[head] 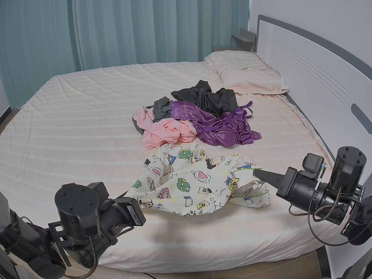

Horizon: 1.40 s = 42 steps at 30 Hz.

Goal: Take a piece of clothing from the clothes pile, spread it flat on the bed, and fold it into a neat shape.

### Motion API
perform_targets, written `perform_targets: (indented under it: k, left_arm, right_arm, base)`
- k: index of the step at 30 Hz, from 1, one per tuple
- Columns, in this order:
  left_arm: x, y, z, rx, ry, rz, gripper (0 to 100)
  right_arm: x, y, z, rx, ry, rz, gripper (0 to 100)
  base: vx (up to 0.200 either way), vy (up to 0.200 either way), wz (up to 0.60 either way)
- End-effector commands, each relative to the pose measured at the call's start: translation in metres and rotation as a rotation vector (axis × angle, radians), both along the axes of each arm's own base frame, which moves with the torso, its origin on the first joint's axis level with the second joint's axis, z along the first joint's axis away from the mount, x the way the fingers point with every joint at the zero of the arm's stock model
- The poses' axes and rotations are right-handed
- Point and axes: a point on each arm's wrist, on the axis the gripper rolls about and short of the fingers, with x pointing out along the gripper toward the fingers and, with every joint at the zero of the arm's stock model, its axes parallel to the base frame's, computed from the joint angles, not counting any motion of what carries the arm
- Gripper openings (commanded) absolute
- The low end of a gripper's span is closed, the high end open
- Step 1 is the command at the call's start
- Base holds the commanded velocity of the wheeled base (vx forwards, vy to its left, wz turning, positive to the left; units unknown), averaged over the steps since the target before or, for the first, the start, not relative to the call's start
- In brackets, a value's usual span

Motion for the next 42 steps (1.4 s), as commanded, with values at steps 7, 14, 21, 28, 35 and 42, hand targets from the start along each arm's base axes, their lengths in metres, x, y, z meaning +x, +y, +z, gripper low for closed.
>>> perform_targets:
  k: [7, 14, 21, 28, 35, 42]
  left_arm:
    - [0.0016, 0.0009, 0.0046, -0.015, -0.016, 0.011, 0]
    - [0.002, 0.001, 0.0047, -0.015, -0.016, 0.013, 0]
    - [0.003, 0.0021, 0.0054, -0.013, -0.019, 0.02, 0]
    - [0.005, 0.0021, 0.0077, -0.021, -0.027, 0.027, 0]
    - [0.0062, 0.003, 0.008, -0.022, -0.029, 0.033, 0]
    - [0.0057, 0.0035, 0.0094, -0.026, -0.033, 0.033, 0]
  right_arm:
    - [-0.0003, -0.0002, 0.0033, 0.006, -0.014, -0.004, 0]
    - [-0.0005, -0.0004, 0.0046, 0.008, -0.02, -0.007, 0]
    - [-0.0004, -0.0004, 0.0053, 0.006, -0.026, -0.006, 0]
    - [-0.0017, -0.0013, 0.0092, 0.023, -0.051, -0.006, 0]
    - [-0.0007, -0.0006, 0.009, 0.032, -0.061, -0.008, 0]
    - [-0.0007, -0.0006, 0.0106, 0.038, -0.066, -0.008, 0]
  base:
    - [0.0, 0.2, 0.0]
    - [0.0, 0.2, 0.0]
    - [0.0, 0.2, 0.0]
    - [0.0, 0.2, 0.0]
    - [0.0, 0.2, 0.0]
    - [0.0, 0.2, 0.0]
